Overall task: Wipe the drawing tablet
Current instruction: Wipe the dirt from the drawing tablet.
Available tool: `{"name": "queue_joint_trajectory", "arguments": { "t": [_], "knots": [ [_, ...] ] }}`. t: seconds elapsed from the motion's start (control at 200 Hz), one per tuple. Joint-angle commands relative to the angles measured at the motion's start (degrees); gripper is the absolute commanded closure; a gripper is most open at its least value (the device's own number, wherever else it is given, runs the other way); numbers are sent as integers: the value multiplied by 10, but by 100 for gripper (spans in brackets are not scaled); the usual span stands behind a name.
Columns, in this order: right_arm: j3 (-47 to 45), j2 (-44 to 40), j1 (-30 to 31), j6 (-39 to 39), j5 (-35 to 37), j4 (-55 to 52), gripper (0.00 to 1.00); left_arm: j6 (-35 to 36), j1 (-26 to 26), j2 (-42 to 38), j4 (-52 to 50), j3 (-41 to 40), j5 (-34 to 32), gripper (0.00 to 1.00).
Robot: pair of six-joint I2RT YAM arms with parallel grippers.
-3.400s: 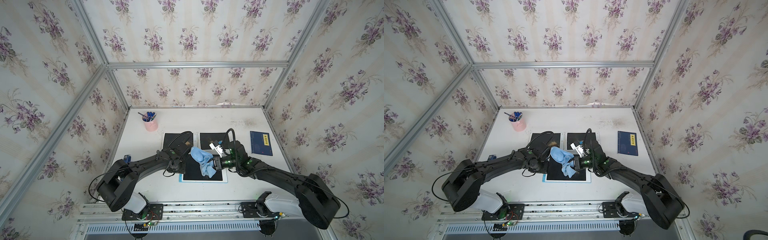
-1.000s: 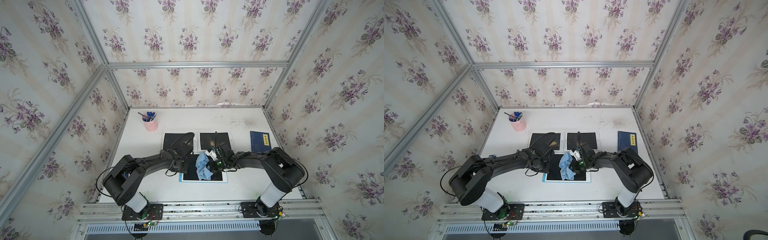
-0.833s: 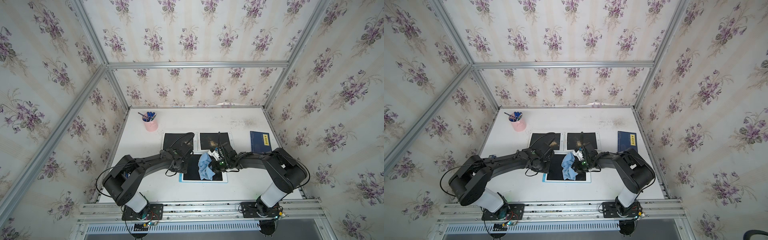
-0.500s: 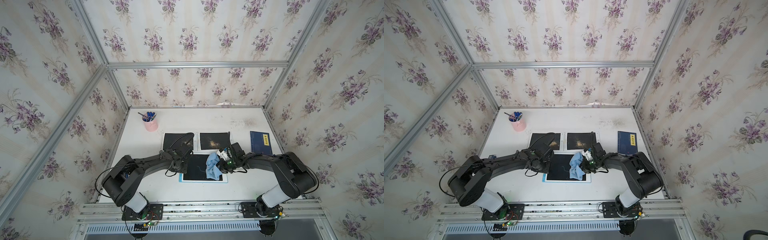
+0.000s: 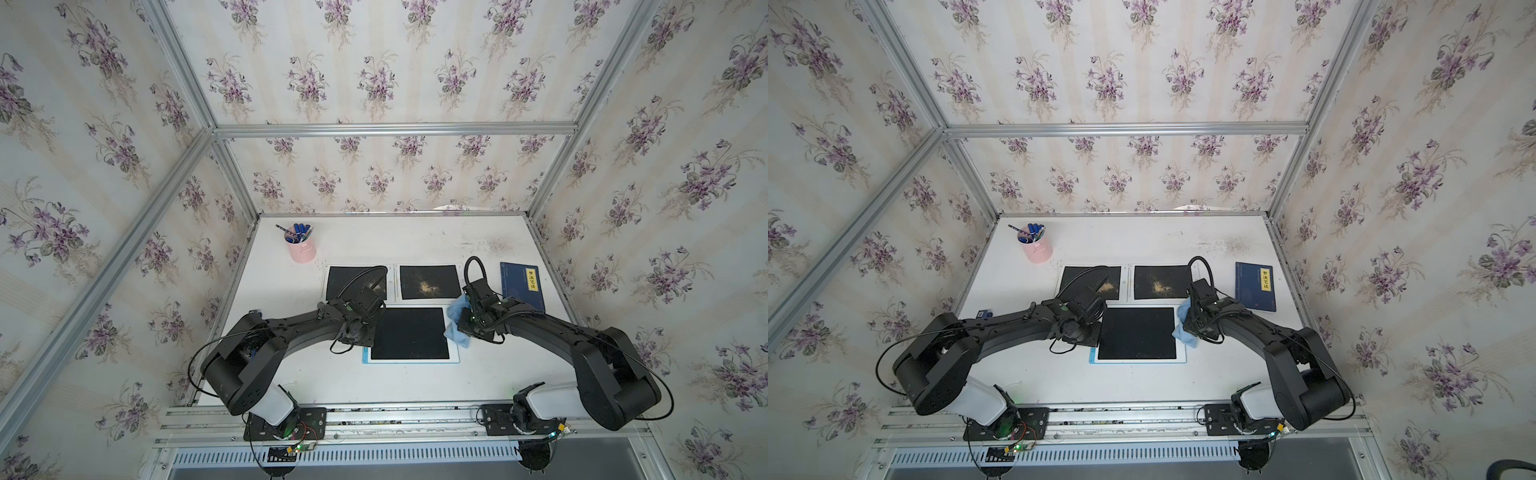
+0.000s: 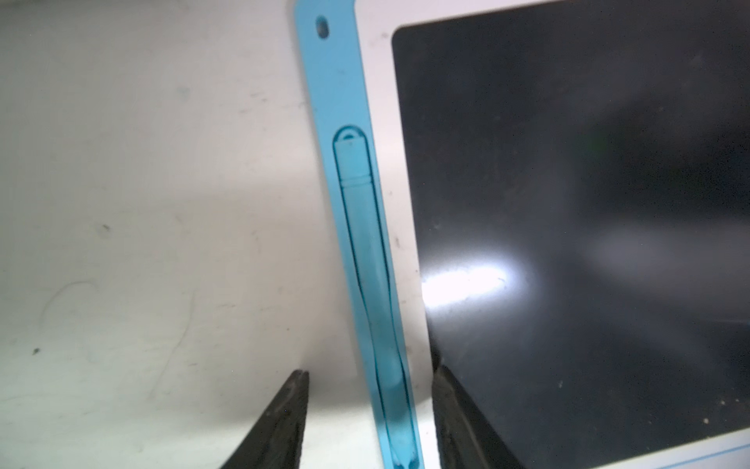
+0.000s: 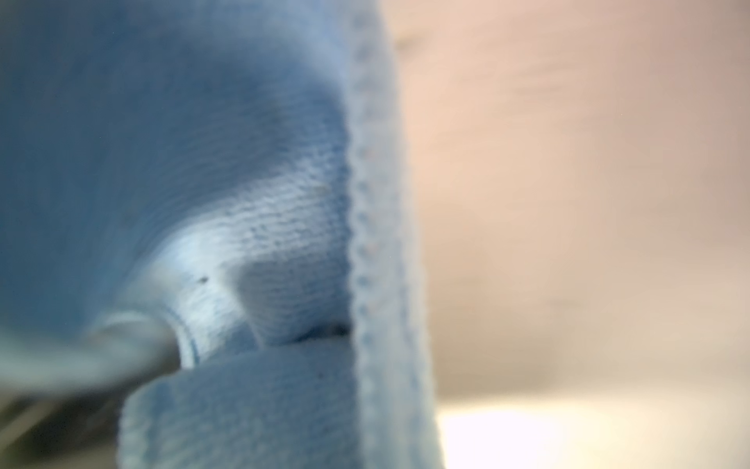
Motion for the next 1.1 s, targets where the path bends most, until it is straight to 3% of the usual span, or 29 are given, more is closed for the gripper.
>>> {"name": "queue_joint_trajectory", "arguments": {
  "t": [0.0,0.649,0.769,0.859,1.099],
  "knots": [
    [10,-8,-5,45,167,-111,100,-2,3,4,-48,-9,-11,49],
    [96,-93,0,38,304,-174,100,-3,2,-56,-70,1,-14,47],
    [111,-96,46,17,317,-171,100,1,2,-62,-75,5,-15,46],
    [120,-104,107,-18,290,-152,100,4,2,-65,-78,9,-15,46],
    [97,-100,180,-87,94,-81,100,6,4,-65,-71,6,-12,45]
  ]
}}
